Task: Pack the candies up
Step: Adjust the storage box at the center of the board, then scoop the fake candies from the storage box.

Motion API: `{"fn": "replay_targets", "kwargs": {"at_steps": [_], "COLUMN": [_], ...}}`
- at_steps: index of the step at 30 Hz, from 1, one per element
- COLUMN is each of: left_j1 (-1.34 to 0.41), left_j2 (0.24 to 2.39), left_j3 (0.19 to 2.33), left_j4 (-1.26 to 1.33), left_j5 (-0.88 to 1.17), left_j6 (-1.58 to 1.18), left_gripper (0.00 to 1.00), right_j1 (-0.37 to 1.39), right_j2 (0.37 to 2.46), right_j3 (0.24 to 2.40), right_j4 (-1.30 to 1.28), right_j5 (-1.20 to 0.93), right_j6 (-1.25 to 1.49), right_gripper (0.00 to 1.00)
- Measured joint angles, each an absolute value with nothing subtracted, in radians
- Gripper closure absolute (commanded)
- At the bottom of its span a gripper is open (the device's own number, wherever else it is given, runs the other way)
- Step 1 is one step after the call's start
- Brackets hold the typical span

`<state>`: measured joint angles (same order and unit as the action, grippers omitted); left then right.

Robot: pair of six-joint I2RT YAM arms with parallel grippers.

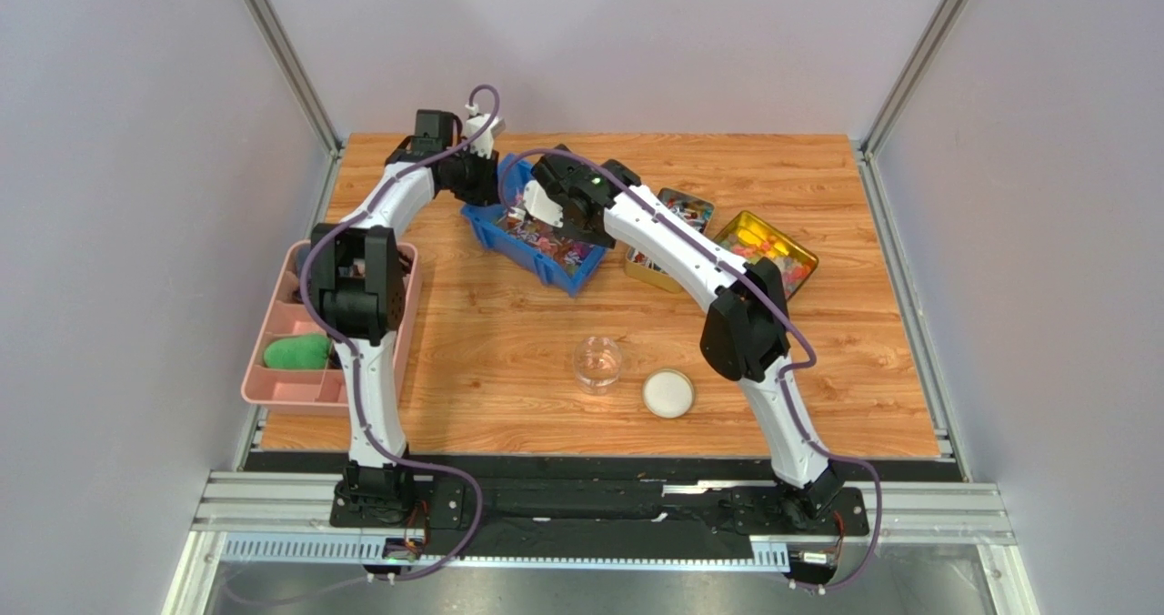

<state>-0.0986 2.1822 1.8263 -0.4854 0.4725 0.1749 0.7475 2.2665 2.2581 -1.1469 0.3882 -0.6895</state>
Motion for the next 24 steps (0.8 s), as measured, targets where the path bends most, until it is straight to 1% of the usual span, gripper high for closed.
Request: {"fn": "replay_targets", "kwargs": {"at_steps": [14,24], "left_j1": [-0.107,-0.117], "left_j2": [2.052,1.949], "left_j3": [1.61,1.485], "left_j4": [-0.249,-0.181], "left_j5": [0.506,0.506], "left_j6": [0.084,0.043], "left_gripper": [1.0,1.0], "right_j1": [0.773,0.82], "right_j2": [2.302,2.388], "right_j3": [2.287,2.378], "right_j4": [-1.241,-1.272], "right_j5": [0.429,0.5], "right_j6": [-0.71,-0.712], "right_gripper": [1.0,1.0]}}
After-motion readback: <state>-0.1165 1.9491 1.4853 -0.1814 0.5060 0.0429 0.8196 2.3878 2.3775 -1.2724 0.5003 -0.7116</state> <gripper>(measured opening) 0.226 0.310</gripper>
